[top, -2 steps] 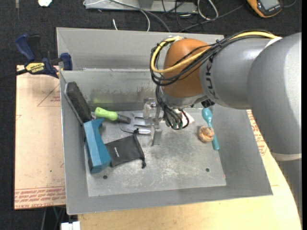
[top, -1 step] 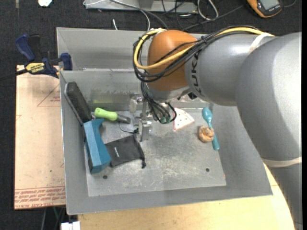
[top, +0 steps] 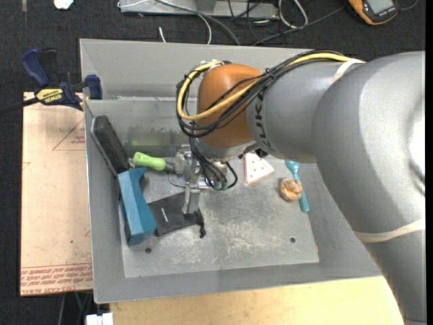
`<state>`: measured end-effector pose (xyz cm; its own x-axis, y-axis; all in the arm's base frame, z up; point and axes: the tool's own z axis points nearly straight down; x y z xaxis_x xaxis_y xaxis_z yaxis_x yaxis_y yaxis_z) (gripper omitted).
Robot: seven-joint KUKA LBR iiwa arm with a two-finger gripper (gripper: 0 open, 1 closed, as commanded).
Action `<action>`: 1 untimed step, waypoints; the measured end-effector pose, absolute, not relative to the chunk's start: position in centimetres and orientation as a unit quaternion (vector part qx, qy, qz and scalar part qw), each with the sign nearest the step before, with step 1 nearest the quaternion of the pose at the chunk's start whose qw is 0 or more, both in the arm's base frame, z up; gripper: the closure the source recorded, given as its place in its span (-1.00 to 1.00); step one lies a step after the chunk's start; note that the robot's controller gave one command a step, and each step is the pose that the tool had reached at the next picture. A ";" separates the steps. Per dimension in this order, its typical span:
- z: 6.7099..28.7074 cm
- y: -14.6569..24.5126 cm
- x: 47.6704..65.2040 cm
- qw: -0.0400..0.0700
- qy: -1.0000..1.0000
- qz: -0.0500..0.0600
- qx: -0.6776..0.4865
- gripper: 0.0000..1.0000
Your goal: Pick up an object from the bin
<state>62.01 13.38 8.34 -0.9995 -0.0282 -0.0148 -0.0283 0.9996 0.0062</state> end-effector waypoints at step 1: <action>7.1 12.8 59.4 0.009 1.000 0.003 -0.006 -1.00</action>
Offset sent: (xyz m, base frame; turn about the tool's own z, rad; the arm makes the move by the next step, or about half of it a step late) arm -0.0391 -0.0299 -0.0134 0.0476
